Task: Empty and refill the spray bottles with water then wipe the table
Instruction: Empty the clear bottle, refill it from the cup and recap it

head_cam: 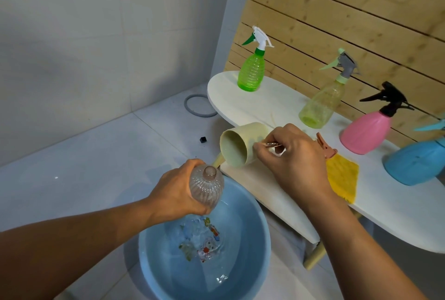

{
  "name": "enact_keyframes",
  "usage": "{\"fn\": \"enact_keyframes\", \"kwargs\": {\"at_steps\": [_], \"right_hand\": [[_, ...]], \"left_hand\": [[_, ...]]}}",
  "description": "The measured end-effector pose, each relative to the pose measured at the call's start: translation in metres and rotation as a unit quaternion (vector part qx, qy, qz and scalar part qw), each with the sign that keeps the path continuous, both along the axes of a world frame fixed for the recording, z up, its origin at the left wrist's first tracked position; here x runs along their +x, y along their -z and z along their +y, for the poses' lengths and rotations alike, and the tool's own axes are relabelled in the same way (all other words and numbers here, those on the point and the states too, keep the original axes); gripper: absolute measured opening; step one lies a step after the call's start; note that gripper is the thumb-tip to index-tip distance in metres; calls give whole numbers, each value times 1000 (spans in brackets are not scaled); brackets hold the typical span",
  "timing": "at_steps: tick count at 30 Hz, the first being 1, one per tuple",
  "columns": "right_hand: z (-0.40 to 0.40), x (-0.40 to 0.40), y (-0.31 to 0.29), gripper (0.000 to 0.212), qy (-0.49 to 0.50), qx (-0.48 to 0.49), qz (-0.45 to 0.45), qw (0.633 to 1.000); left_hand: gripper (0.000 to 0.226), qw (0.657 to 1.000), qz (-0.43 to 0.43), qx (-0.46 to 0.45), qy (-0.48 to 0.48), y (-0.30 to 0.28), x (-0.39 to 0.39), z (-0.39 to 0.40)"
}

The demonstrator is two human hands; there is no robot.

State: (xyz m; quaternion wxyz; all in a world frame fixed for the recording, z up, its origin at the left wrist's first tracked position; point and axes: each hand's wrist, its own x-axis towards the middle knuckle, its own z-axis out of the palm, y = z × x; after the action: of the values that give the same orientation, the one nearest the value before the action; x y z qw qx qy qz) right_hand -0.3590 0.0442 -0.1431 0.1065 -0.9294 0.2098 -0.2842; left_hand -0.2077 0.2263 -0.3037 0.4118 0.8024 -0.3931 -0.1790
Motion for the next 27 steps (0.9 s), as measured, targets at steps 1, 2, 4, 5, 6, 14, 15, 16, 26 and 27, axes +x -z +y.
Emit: {"fn": "enact_keyframes", "kwargs": {"at_steps": [1, 2, 4, 5, 6, 14, 15, 16, 26, 27], "right_hand": [[0, 0, 1, 20, 0, -28, 8, 1000], [0, -1, 3, 21, 0, -56, 16, 998], [-1, -2, 5, 20, -3, -107, 27, 994], [-2, -3, 6, 20, -7, -130, 30, 991], [-3, -3, 7, 20, -11, -154, 30, 988], [-6, -2, 8, 25, -58, -278, 0, 959], [-7, -2, 8, 25, -62, -277, -4, 959], [-7, -1, 9, 25, -59, -269, -5, 961], [-32, 27, -10, 31, 79, 233, -150, 958], [-37, 33, -14, 32, 82, 277, -160, 944]], "left_hand": [[105, 1000, -1, -1, 0, -1, 0, 0], [105, 1000, 0, -1, 1, -1, 0, 0], [106, 1000, 3, 0, 3, -3, -1, 0], [106, 1000, 5, 2, 4, -3, -1, 1], [106, 1000, 7, 3, 4, -4, -1, 1], [108, 1000, 5, 13, 12, -4, -5, 6], [108, 1000, 4, 13, 13, -4, -5, 6], [108, 1000, 5, 12, 13, -4, -5, 6], [103, 999, 38, -9, 13, -7, -5, -2], [103, 999, 47, -10, 16, -8, -3, -4]]}}
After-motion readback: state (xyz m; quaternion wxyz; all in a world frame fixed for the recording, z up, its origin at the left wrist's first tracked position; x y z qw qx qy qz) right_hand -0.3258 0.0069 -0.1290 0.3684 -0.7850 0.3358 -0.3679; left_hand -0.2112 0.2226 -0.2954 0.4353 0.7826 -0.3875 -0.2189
